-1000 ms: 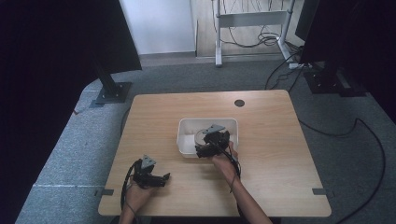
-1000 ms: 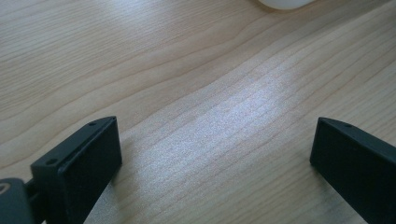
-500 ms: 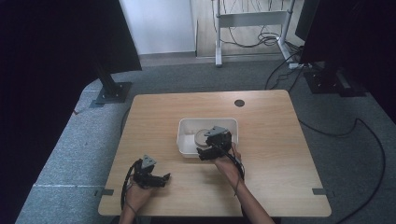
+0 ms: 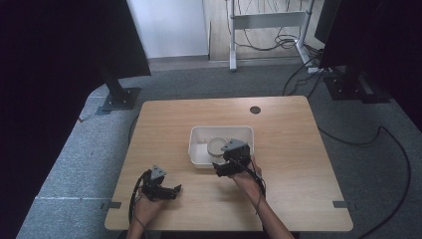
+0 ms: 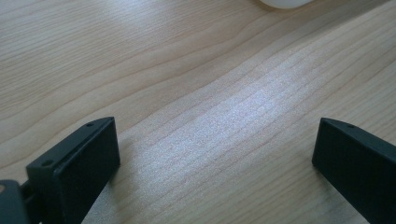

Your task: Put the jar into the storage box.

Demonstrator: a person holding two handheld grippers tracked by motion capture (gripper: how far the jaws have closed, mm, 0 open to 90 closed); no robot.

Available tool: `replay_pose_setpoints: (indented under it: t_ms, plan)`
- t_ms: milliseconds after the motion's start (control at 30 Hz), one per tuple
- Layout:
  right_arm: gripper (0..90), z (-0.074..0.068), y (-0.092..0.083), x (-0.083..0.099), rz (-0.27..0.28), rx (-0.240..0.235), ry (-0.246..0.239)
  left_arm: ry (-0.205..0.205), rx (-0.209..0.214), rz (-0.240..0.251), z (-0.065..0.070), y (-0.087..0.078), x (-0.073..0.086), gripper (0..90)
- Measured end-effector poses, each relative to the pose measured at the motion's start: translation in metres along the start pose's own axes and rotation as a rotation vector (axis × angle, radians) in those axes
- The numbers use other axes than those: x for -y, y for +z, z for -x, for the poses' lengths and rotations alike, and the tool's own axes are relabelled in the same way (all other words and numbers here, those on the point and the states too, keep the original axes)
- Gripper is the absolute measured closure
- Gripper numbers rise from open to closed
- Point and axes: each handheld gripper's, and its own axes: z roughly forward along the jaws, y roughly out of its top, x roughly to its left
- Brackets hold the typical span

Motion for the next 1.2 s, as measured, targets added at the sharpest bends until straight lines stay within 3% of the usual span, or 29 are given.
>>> replay_pose_setpoints:
  t_ms: [1200]
  plan:
    - [3.3, 0.007, -0.031, 0.038, -0.006, -0.020, -0.024, -0.006, -0.005, 0.001, 0.000, 0.000, 0.000, 0.4]
